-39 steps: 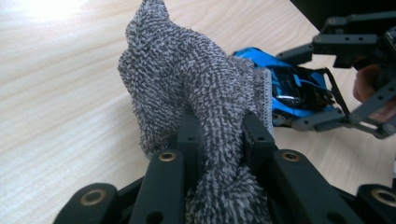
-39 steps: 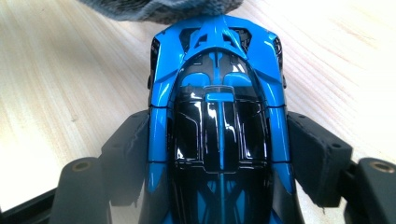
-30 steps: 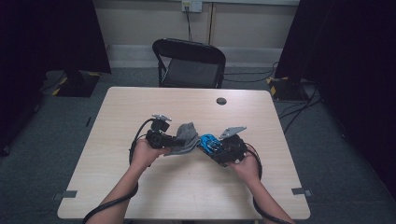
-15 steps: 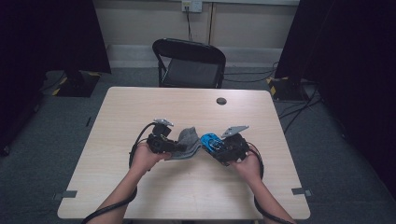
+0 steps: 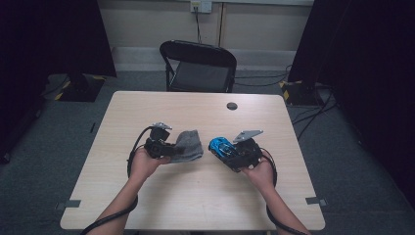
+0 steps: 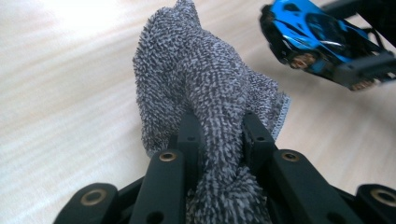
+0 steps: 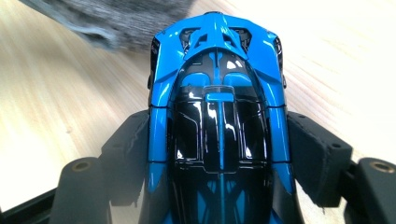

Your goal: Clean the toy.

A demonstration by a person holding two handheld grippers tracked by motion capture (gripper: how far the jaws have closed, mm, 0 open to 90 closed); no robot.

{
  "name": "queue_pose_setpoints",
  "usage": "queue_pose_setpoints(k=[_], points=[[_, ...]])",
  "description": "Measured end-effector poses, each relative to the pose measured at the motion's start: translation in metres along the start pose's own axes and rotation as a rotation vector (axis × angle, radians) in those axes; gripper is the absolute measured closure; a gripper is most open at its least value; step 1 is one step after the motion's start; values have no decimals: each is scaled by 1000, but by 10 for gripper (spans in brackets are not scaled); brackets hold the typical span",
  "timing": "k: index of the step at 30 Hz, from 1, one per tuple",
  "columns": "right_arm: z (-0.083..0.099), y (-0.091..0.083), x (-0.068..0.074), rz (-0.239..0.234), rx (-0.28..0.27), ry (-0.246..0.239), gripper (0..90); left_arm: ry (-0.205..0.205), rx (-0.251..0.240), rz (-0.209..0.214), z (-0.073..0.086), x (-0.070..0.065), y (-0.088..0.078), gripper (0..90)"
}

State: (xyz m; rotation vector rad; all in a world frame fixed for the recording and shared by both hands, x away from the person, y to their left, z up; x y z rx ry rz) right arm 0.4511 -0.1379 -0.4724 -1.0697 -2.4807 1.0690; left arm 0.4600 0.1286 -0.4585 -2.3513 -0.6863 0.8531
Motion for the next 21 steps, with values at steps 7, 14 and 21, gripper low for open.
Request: queue_pose_setpoints(k=[7,14,21], points=[[-3,-4,2,-10,-21,1,285,5,1,68,-5,-16,29,739],[0,-5,0,-8,-17,9,285,22,10,149,-7,-31,45,739],[-1,-5,-1,-16,-22,23,285,-8,2,180,-2,-28,48,739]])
Point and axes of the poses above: each handheld gripper's, and its own axes: y roughly forward along the jaws, z roughly out of its underside, x roughly to its left, the point moved 4 cm from there along y, roughly forward along the jaws, and after that the axes turned 8 degrees about z, right-handed, at the moved point
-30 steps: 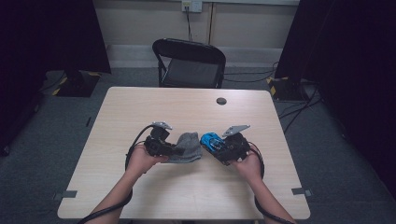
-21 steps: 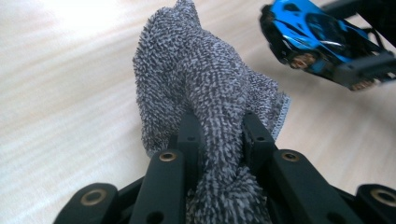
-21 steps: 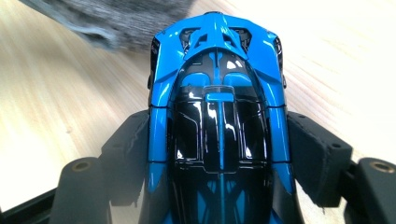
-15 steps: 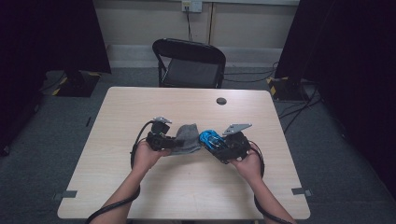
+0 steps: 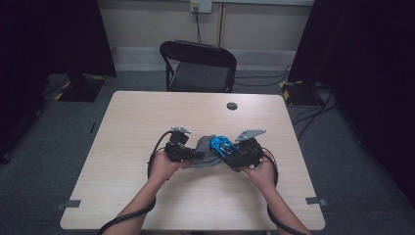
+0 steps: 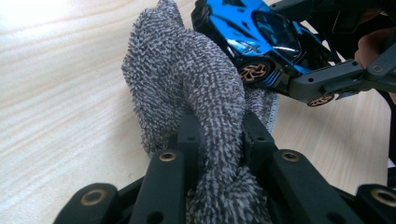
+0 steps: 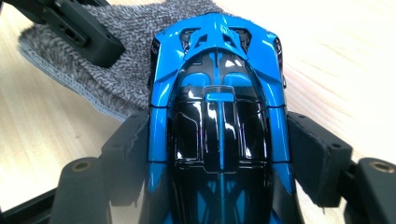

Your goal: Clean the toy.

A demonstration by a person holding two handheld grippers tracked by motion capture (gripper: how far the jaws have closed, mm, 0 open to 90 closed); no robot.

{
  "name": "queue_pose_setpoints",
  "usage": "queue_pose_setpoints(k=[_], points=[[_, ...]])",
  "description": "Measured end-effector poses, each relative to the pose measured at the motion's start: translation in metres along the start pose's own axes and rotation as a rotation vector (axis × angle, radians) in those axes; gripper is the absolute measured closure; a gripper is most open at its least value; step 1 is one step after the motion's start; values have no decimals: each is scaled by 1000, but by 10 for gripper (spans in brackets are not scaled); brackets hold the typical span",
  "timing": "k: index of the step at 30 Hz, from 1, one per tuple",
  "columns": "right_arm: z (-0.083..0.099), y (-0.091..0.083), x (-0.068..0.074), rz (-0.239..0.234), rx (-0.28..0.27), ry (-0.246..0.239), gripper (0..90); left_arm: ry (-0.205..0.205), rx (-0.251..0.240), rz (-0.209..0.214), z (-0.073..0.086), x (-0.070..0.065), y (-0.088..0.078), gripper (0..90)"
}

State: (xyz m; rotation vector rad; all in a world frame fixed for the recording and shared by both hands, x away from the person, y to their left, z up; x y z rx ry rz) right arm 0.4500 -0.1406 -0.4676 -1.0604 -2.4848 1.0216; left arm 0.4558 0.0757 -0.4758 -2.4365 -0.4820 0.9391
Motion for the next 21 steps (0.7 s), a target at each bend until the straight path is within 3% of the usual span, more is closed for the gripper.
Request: queue_pose_setpoints(k=[5,11,16,21], points=[[-2,2,1,0,-2,7,285,-19,4,26,4,2,3,739],[-6,5,3,-13,-6,21,285,-11,19,58,6,-3,10,739],[-17,8,6,-9,6,5,285,14,27,94,8,-14,21,739],[-29,12,6,-10,0,20,285,26,37,121,8,-23,25,738]])
Point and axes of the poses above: each handheld gripper's, and its own axes: y roughly forward along the jaws, z roughly out of its underside, x roughly to its left, the point moved 4 cm from there along y, roughly forward along the jaws, and after that the axes turned 8 degrees about z, right-handed, at the moved point
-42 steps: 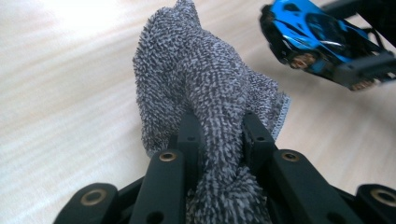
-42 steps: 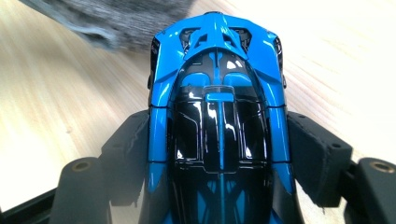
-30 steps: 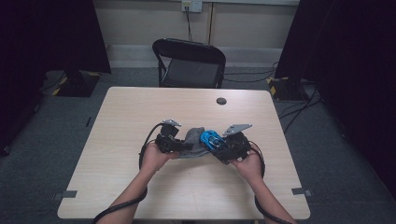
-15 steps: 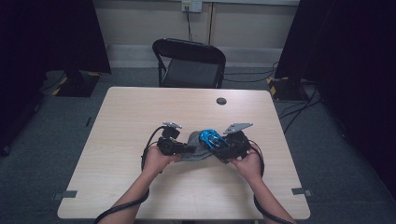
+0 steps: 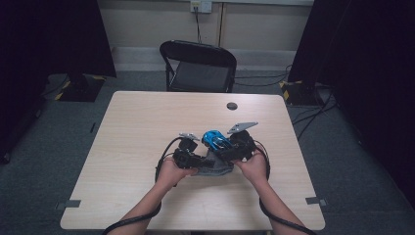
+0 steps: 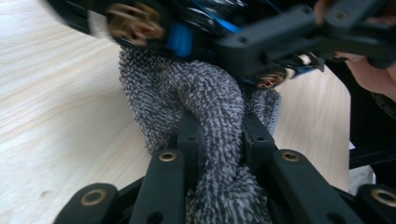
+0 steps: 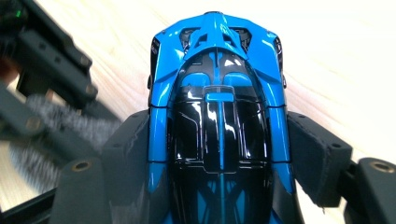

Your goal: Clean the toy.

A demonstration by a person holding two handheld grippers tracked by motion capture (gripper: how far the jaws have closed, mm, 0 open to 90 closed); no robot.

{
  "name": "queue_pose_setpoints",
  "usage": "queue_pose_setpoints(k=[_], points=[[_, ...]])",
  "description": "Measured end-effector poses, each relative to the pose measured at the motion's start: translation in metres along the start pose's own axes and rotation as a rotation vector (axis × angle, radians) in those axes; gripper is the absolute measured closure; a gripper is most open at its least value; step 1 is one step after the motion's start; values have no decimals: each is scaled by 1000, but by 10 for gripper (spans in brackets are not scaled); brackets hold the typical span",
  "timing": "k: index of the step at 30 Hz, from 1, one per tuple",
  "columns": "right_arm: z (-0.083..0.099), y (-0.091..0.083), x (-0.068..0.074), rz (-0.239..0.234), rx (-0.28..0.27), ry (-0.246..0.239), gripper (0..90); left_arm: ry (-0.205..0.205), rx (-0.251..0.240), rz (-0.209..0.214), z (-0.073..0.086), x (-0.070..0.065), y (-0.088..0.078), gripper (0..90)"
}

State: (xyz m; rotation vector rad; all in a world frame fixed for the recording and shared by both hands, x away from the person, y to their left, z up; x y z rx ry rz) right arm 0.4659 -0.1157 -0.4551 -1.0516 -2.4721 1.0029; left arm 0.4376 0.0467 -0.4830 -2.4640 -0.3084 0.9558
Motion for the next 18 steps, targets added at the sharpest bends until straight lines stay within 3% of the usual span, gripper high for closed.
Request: queue_pose_setpoints(k=[7,12,16,18], points=[[-15,11,2,2,16,16,285,4,10,22,5,-3,3,738],[-23,17,-1,5,17,36,285,8,31,63,8,-8,4,738],[-26,20,-4,16,19,44,285,40,59,78,11,-14,4,737],[-26,21,-7,18,24,52,285,47,72,66,11,-14,2,736]])
Point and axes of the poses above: each handheld gripper's, and its own axes: y roughly forward along the jaws, z roughly out of its underside, x roughly to its left, the point moved 4 cm from there along y, roughly forward along the jaws, and after that the axes turned 8 degrees about z, right-handed, at the moved point
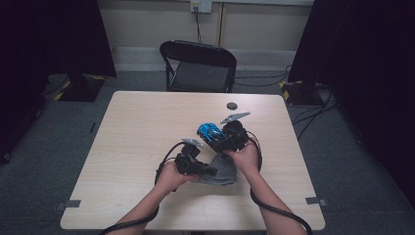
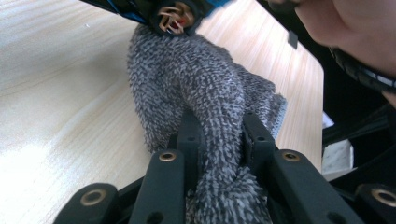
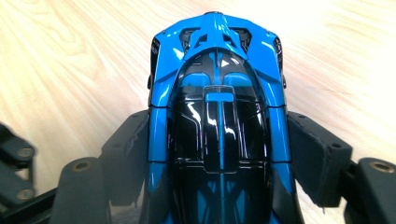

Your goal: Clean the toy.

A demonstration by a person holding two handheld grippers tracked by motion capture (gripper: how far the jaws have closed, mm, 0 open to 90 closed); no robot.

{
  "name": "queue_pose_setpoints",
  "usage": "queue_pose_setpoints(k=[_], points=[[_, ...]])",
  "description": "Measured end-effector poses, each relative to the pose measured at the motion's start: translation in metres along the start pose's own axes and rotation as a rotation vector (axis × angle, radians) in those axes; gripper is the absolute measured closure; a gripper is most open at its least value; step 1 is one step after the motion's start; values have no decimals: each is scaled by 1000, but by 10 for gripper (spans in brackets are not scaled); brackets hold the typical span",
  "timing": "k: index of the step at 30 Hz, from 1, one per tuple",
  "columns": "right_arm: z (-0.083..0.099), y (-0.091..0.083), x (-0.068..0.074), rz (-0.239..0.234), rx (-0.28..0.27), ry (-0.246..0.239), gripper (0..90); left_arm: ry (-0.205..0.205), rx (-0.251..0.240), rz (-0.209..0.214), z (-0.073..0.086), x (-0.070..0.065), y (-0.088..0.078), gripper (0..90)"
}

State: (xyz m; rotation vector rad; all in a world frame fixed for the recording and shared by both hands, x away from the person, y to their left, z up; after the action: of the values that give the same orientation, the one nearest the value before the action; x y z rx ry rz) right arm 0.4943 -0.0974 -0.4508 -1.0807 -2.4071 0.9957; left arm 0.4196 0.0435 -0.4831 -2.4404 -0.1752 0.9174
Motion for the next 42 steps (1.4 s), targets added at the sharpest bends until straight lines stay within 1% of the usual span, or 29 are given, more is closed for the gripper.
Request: queue_pose_setpoints(k=[3,5,7,9,10,11,12,13,15,16,18,19,22,23,25,27,28,30,31,34,36,37,38,42], points=[[1,0,-5,15,1,4,285,14,22,-20,1,0,-5,737],[1,-1,-7,15,4,6,285,36,39,-51,1,1,-9,737],[1,-3,-10,26,3,5,285,47,55,-81,0,1,-15,737],[1,-5,-11,24,-2,7,285,65,70,-128,-1,3,-23,737],[1,-6,-11,25,-4,5,285,63,58,-142,-1,5,-29,737],[2,-8,-12,23,-5,4,285,51,42,-155,-2,8,-34,737],[2,-9,-12,21,-4,1,285,51,36,-182,-3,12,-42,737],[3,-11,-11,25,-5,-7,285,50,28,-199,-4,14,-46,737],[4,-13,-10,21,-8,-11,285,41,9,-230,-5,21,-57,737],[4,-14,-9,22,-10,-18,285,43,5,-261,-6,25,-63,737],[6,-16,-7,16,-13,-25,285,19,-23,-285,-9,33,-72,737],[7,-17,-5,13,-15,-28,285,14,-28,-294,-10,35,-75,737],[9,-19,-1,1,-21,-35,285,14,-65,-325,-14,44,-85,737],[10,-19,1,4,-20,-41,285,0,-78,-334,-16,46,-87,737],[12,-20,3,-5,-20,-42,285,-11,-91,-336,-18,49,-89,737],[14,-20,5,-5,-20,-49,285,-26,-111,-334,-22,52,-91,737],[16,-20,6,-11,-22,-48,285,-21,-118,-337,-23,52,-91,737],[18,-20,8,-15,-24,-51,285,-21,-113,-337,-25,53,-89,737],[20,-20,9,-17,-23,-50,285,-17,-111,-346,-26,53,-88,736],[22,-19,11,-20,-20,-56,285,-19,-107,-340,-28,54,-83,736],[22,-19,13,-28,-23,-58,284,-18,-102,-327,-29,53,-78,737],[22,-19,14,-29,-24,-56,284,-17,-100,-327,-29,53,-76,737],[22,-19,14,-25,-25,-58,284,-16,-97,-317,-29,52,-73,737],[22,-18,15,-26,-27,-58,285,-12,-104,-293,-31,49,-68,737]])
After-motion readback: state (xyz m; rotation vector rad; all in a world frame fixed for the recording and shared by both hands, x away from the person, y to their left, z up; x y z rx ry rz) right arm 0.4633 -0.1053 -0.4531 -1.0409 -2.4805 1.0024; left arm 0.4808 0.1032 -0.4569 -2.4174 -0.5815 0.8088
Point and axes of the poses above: each handheld gripper's, and its own axes: y roughly forward along the jaws, z roughly out of its underside, x roughly to its left, the point moved 4 cm from there along y, roughly forward along the jaws, and after that the axes turned 8 degrees about z, right-handed, at the moved point
